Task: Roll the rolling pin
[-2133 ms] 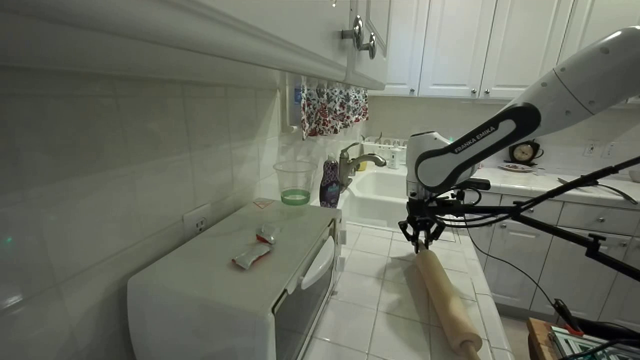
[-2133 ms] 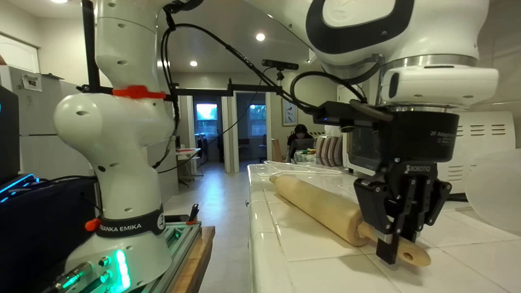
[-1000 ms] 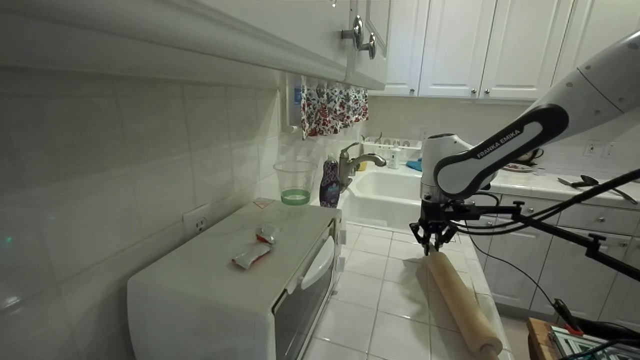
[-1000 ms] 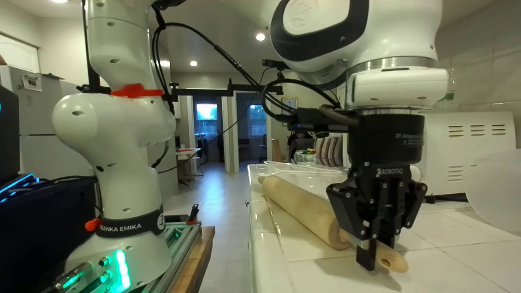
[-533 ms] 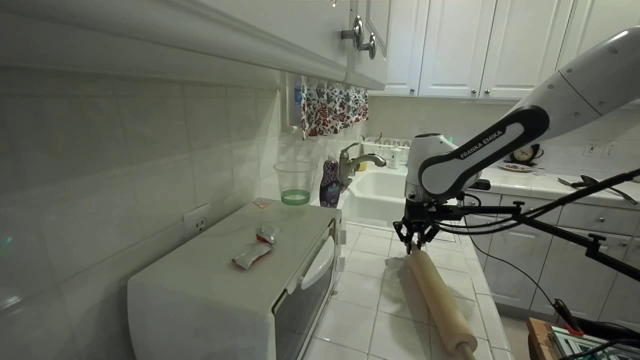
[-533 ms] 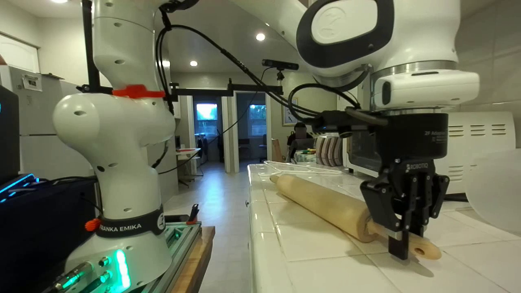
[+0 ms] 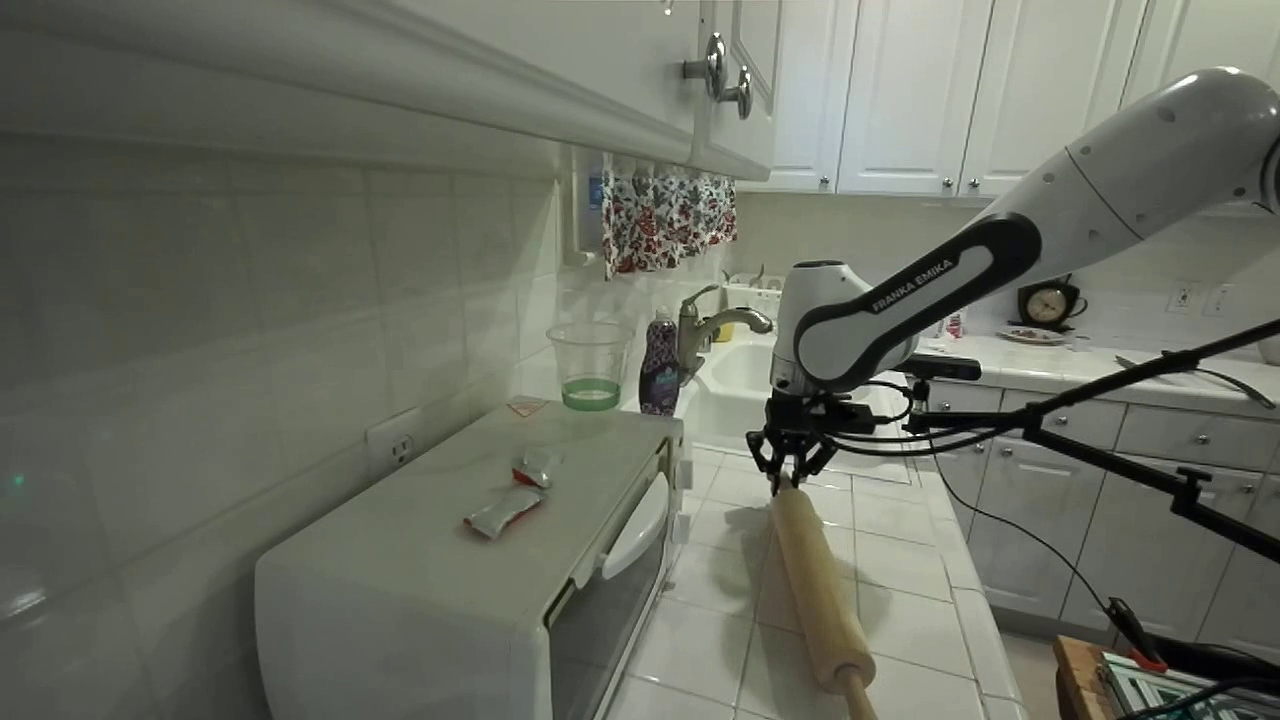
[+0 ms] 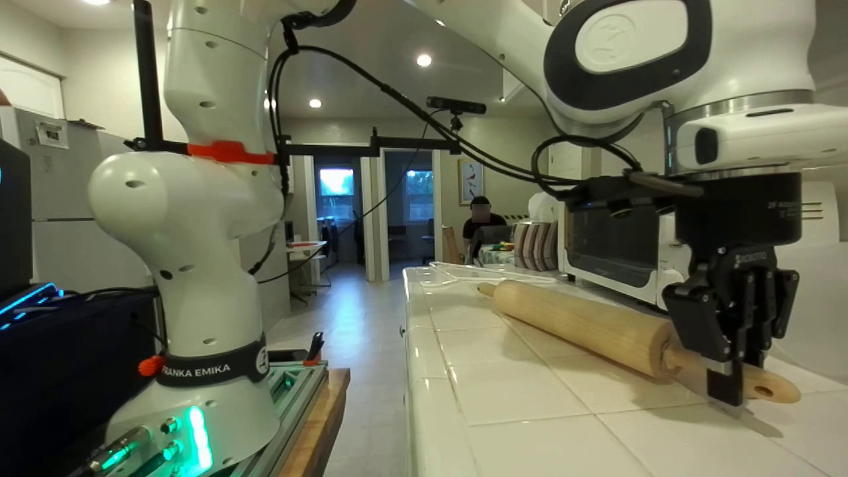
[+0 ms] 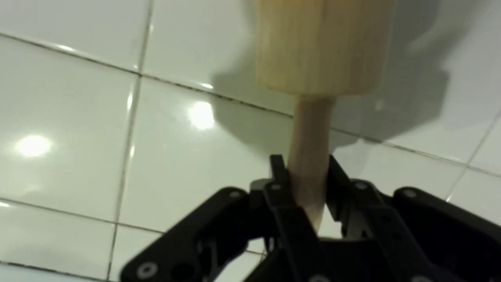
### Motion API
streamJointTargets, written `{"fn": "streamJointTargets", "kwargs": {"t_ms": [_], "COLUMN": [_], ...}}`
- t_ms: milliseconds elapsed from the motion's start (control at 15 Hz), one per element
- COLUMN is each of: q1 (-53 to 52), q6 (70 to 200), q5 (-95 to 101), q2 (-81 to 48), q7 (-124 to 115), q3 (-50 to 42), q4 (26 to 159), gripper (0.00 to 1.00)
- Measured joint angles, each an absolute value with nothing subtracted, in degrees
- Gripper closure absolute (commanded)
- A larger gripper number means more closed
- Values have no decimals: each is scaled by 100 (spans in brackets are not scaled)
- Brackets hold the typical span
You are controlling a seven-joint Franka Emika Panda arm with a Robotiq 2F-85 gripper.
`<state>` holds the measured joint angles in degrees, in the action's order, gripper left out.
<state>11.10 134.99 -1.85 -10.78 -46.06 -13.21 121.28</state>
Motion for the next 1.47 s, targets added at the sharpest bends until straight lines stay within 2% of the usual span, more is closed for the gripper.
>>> {"fn": "streamJointTargets", "kwargs": {"t_ms": [800, 867, 933, 1000, 1333, 1467], "q1": [919, 920, 922, 924, 927, 929], "q6": [13495, 13494, 13494, 13498, 13502, 13487], "q5": [-434, -450, -462, -469, -471, -471], "q2": [-1591, -1610, -1629, -1643, -1638, -1577], "q7": [-5029, -5030, -5030, -5030, -5021, -4950], "q3": [-1289, -1295, -1302, -1306, -1319, -1320], "q4": [11461, 11461, 11461, 11461, 11435, 11424], "gripper": [93, 48, 47, 41, 3, 0]}}
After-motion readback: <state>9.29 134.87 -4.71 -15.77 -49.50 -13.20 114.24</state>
